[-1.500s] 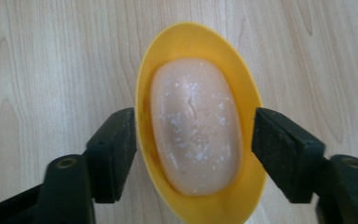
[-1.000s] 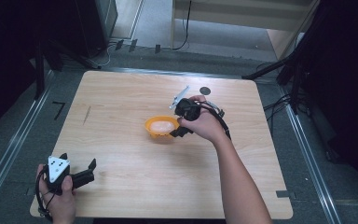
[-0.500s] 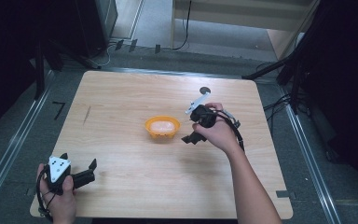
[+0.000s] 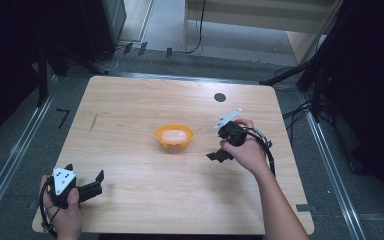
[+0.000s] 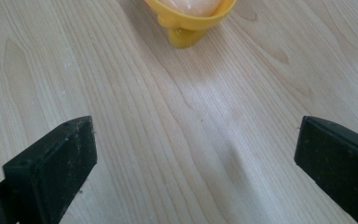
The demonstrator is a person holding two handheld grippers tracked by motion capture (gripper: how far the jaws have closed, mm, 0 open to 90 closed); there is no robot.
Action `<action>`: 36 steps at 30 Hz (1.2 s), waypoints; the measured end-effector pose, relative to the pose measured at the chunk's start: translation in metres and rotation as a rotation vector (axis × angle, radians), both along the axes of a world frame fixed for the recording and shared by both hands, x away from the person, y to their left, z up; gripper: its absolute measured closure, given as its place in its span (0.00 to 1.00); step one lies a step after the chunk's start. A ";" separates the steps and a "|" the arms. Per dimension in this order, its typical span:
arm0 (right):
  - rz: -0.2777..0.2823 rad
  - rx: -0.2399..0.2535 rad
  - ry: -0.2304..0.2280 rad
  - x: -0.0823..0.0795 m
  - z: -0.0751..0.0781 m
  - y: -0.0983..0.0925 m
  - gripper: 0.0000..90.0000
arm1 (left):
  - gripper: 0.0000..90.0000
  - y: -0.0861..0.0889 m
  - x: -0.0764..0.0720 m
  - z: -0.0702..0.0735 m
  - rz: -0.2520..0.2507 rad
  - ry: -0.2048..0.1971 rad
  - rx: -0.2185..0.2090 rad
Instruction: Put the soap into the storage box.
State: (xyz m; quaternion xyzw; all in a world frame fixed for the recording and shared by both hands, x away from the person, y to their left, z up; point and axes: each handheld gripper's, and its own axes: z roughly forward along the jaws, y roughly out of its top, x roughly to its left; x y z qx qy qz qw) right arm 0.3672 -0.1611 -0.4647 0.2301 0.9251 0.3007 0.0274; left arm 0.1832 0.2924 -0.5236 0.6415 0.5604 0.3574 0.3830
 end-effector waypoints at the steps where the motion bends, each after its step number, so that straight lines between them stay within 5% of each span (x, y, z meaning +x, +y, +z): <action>1: -0.009 0.011 0.002 -0.002 -0.001 -0.002 0.00 | 0.00 0.000 0.000 0.000 -0.001 0.000 0.000; 36: -0.128 0.080 -0.030 -0.055 -0.030 -0.067 0.00 | 0.00 -0.001 0.000 0.000 -0.002 -0.004 0.009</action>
